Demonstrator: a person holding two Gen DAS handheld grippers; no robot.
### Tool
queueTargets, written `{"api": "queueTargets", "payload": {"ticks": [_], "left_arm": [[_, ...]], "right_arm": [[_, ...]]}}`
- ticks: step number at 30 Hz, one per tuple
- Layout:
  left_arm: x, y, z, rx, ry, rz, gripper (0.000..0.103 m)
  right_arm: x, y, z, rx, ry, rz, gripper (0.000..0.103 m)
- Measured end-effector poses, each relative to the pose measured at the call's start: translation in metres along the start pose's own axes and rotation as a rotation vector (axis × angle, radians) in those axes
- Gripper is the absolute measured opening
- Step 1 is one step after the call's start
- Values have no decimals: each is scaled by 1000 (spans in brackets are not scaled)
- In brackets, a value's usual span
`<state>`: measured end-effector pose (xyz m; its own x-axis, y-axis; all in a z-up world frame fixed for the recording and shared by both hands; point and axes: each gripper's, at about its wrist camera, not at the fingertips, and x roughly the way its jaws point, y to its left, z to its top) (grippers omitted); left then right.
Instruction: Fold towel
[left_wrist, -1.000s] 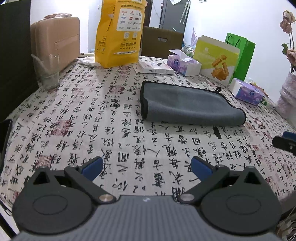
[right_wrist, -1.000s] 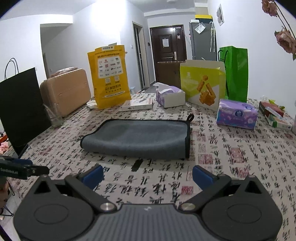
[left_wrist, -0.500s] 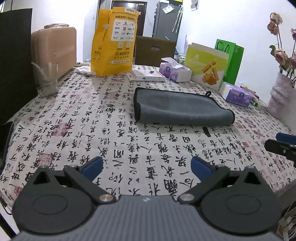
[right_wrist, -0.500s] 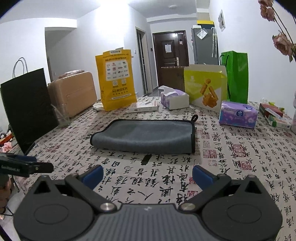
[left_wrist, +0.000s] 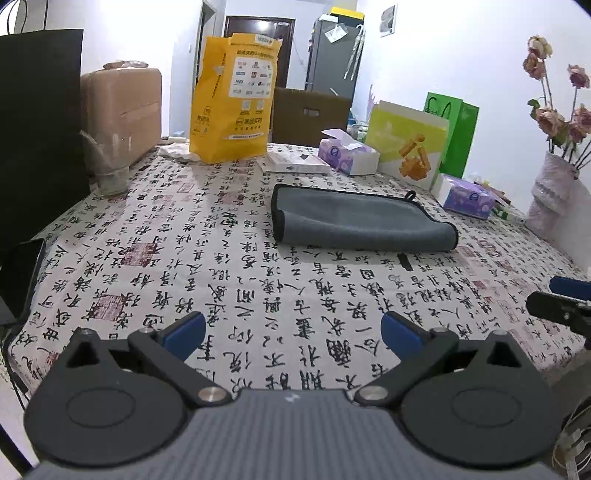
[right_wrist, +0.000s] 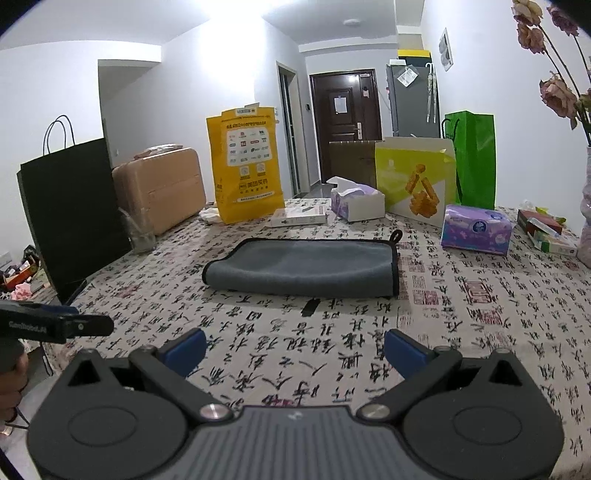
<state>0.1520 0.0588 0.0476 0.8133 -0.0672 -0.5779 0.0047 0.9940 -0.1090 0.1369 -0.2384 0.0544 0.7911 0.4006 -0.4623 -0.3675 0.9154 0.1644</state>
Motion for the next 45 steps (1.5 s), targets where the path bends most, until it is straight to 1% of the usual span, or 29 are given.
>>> {"api": "queueTargets", "payload": {"ticks": [4,8,11,16,19,22,26,33,38,40,43,45], "left_arm": [[0,-1,-8,-1,20,-3,103],[-7,-2,-17,3,10,-16,103],[-9,-6,-20,16,10,-5,103],[-14,-11,-27,29,9,-34,103],[-20,-11,-32,39,-11,-32,103],[-22,-15,-36,56,-3,-5,103],[-34,-21,-44,74,-29,-35,103],[-49,-27,-64,108,-56,14,103],[-56,-23,-75,111,-84,58,103],[-60,-21,-77,100,-87,66,103],[-66,-22,-81,98,-97,73,103],[-69,-23,-84,95,-109,73,103]], "right_arm": [[-7,7,-8,-15,2,-13,103],[-12,11,-15,-9,10,-24,103],[-16,11,-22,4,12,-16,103],[-18,16,-29,11,29,-24,103],[-23,19,-32,23,25,-33,103],[-31,22,-38,28,4,-32,103],[-39,25,-45,22,12,-49,103],[-46,27,-56,56,7,-54,103],[-55,39,-67,4,-24,-62,103],[-58,43,-72,3,-29,-59,103],[-62,48,-80,17,-27,-32,103],[-62,52,-85,11,-16,-32,103]]}}
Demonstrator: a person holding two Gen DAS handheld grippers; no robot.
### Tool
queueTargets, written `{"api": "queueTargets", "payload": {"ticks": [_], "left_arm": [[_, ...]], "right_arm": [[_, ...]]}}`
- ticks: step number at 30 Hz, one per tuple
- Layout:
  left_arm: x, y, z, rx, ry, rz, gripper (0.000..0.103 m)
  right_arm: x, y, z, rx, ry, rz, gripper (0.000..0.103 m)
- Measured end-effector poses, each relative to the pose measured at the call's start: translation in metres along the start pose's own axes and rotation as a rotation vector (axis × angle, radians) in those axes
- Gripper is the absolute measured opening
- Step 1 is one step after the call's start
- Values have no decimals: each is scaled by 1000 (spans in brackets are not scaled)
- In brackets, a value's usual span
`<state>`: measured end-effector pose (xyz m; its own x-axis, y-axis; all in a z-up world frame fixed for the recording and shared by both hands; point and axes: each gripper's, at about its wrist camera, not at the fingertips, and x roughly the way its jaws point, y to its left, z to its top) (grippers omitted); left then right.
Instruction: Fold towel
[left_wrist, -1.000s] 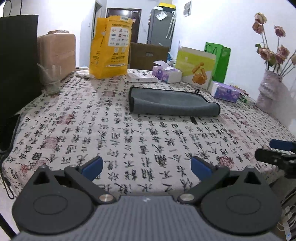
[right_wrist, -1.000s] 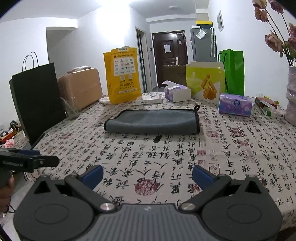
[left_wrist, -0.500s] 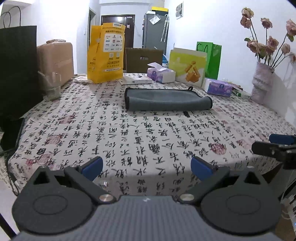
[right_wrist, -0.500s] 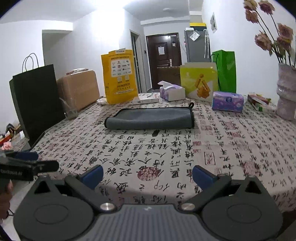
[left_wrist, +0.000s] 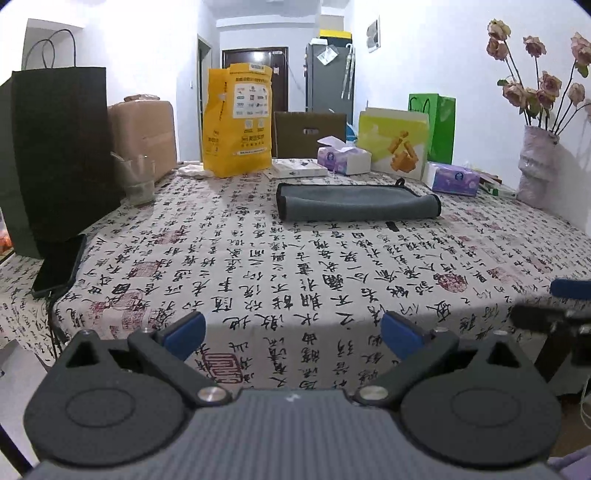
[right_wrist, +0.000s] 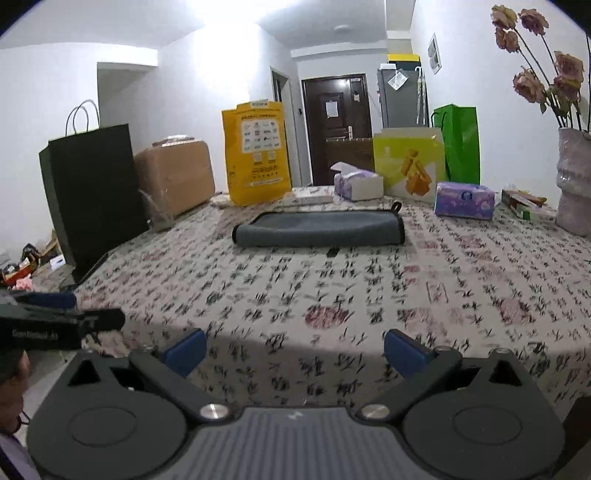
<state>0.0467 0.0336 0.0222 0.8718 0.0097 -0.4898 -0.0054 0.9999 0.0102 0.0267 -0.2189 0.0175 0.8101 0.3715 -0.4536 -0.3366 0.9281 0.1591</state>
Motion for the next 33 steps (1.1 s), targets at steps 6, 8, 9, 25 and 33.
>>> {"api": "queueTargets", "payload": {"ticks": [6,8,9,25,33], "left_arm": [[-8,-3,-11,4,-2,-19,103],[-10,-2,-16,-2,11,-23,103],[-11,-2,-19,-3,17,-26,103],[-30,-2,-33,2,-16,-17,103],[-32,-4,-32,3,-31,-25,103]], "right_arm": [[-8,8,-9,-1,2,-2,103],[-13,10,-11,2,-6,-3,103],[-15,11,-11,4,-10,-4,103],[-38,16,-31,5,6,1,103],[-38,18,-30,-5,-3,-4,103]]}}
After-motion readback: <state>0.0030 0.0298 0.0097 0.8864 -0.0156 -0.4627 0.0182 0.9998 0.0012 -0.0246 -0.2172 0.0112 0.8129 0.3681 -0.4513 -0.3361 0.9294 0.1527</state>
